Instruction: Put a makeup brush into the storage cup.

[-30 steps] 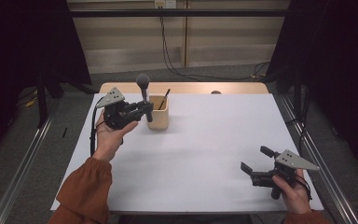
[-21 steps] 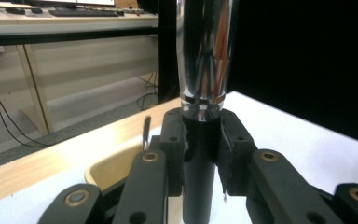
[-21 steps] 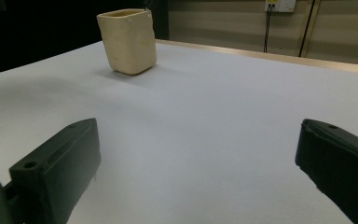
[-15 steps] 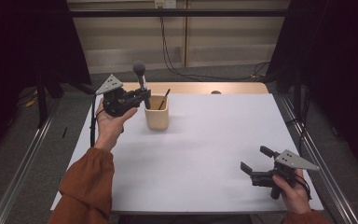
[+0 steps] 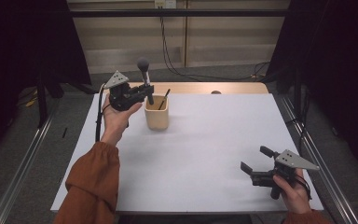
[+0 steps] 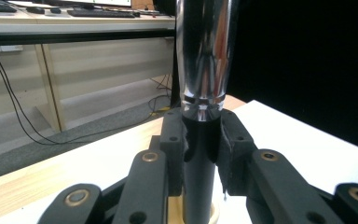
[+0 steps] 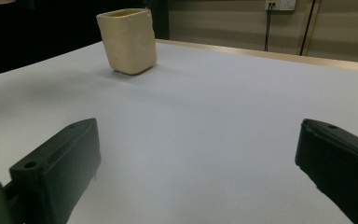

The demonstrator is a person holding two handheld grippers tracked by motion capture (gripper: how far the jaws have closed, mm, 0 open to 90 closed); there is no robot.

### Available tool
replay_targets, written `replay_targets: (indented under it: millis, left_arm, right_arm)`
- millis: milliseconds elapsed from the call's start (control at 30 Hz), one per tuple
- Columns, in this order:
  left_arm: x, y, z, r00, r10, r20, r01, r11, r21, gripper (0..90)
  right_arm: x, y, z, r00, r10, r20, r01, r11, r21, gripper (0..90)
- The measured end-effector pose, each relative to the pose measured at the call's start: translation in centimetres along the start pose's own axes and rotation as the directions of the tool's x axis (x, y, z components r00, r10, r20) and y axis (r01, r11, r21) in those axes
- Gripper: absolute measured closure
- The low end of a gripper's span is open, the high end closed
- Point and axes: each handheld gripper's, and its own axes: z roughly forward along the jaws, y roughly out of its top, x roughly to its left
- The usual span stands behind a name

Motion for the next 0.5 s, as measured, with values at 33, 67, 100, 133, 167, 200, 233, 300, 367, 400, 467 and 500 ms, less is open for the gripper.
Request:
replay_targets:
  millis: [33,67,100,133,167,200,233,300,367,400,467,500]
  left_arm:
    - [0.0,-0.1,0.1,1.0000,0.004,-0.005,-0.004,1.0000,0.003,74.7]
    - [0.1,-0.2,0.2,1.0000,0.004,-0.008,-0.004,1.0000,0.003,74.8]
    - [0.2,-0.3,0.4,1.0000,0.006,-0.002,-0.006,1.0000,0.004,74.8]
    - [0.3,-0.4,0.5,1.0000,0.007,-0.001,-0.007,1.0000,0.007,74.8]
    - [0.3,-0.5,0.6,0.9999,0.014,-0.006,-0.014,0.9998,0.011,74.7]
    - [0.4,-0.6,0.8,0.9999,0.009,-0.006,-0.009,0.9999,0.010,74.8]
    - [0.4,-0.7,0.9,1.0000,0.006,-0.004,-0.006,0.9999,0.008,74.8]
    - [0.4,-0.9,1.2,0.9999,0.011,-0.006,-0.011,0.9998,0.017,74.7]
    - [0.4,-1.0,1.4,0.9999,0.015,-0.005,-0.014,0.9997,0.021,74.7]
    - [0.4,-1.1,1.6,0.9999,0.016,0.001,-0.016,0.9995,0.026,74.8]
    - [0.5,-1.3,1.8,0.9996,0.028,-0.007,-0.027,0.9992,0.031,74.8]
    - [0.6,-1.4,1.9,0.9997,0.024,-0.007,-0.024,0.9992,0.033,74.7]
  right_arm:
    - [0.0,0.0,0.0,1.0000,0.004,0.001,-0.004,1.0000,-0.001,0.0]
    - [0.0,0.0,0.0,1.0000,0.001,-0.001,-0.001,1.0000,-0.001,0.0]
    - [0.0,0.0,0.0,1.0000,0.000,-0.001,0.000,1.0000,-0.002,0.0]
    - [0.0,0.0,0.0,1.0000,0.000,-0.001,0.000,1.0000,-0.002,0.0]
    - [0.0,0.0,0.0,1.0000,0.001,-0.001,-0.001,1.0000,-0.001,0.0]
    - [0.0,0.0,0.0,1.0000,0.003,-0.001,-0.003,1.0000,-0.001,0.0]
    - [0.0,0.0,0.0,1.0000,0.003,-0.001,-0.003,1.0000,0.001,0.0]
    - [0.0,0.0,0.0,1.0000,0.003,-0.001,-0.003,1.0000,0.001,0.0]
    - [0.0,0.0,0.0,1.0000,0.004,-0.005,-0.004,1.0000,0.001,0.0]
    - [0.0,-0.1,0.0,1.0000,0.004,-0.005,-0.004,1.0000,0.003,0.0]
    - [0.0,-0.1,0.0,1.0000,0.006,-0.007,-0.006,1.0000,0.006,0.0]
    - [0.0,-0.1,0.0,0.9999,0.007,-0.008,-0.007,1.0000,0.005,0.0]
